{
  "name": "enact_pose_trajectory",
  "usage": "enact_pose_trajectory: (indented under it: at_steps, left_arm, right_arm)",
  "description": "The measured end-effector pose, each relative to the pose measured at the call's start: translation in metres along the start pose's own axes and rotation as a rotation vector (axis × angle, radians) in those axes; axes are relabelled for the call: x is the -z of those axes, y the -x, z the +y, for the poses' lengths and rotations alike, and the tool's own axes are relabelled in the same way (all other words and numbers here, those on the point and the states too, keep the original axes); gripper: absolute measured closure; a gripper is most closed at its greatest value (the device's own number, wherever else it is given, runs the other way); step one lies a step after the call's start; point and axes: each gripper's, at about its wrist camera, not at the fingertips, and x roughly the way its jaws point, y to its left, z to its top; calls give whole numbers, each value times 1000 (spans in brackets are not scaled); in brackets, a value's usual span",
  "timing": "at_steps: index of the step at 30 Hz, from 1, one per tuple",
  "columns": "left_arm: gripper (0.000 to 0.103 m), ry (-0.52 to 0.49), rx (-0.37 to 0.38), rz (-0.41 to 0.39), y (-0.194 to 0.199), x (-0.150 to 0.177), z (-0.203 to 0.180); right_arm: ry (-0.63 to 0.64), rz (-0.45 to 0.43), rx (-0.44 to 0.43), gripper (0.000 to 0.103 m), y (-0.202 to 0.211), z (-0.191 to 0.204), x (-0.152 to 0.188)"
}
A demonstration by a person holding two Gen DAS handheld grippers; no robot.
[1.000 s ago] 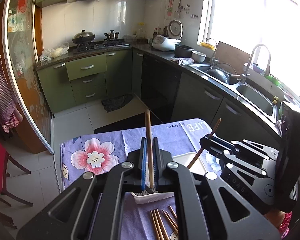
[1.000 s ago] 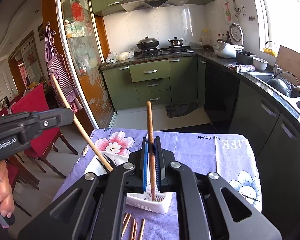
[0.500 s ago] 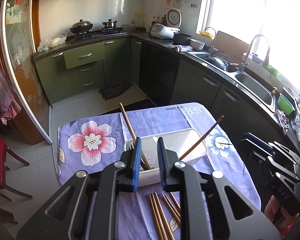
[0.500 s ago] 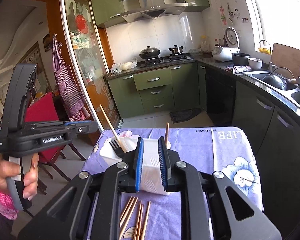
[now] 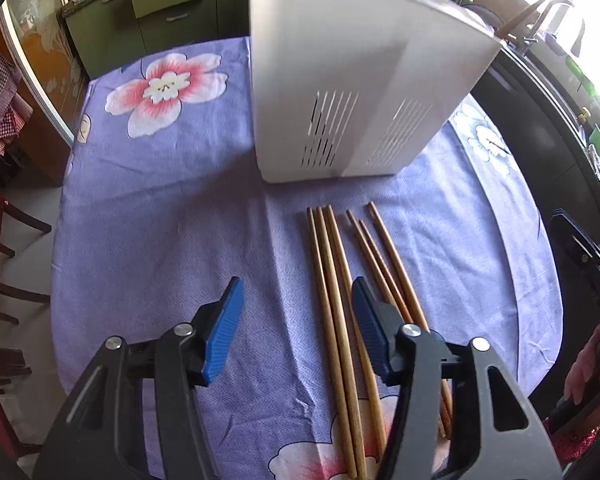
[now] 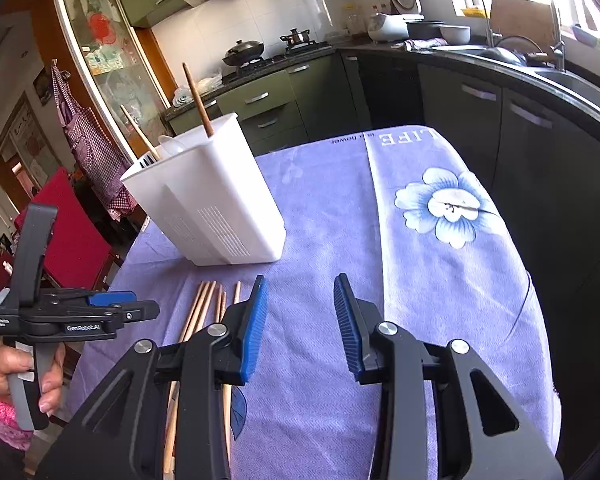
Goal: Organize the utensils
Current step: 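Grasp another wooden chopstick with the left gripper while the right returns toward the chopsticks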
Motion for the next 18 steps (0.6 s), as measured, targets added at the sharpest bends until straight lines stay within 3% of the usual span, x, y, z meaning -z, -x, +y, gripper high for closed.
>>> enact_pose_trajectory:
  at_steps: [9, 13, 18]
  left_arm:
    - [63, 14, 4, 45, -22, -4, 1]
    - [76, 2, -6, 65, -28, -6, -2]
    - [76, -7, -9, 78, -33, -6, -5]
  right_arm:
    - [-36, 20, -8, 69, -8, -12, 8]
    - [-39, 25, -21, 68, -10, -10, 7]
    - [-42, 28, -29, 66, -12, -7, 7]
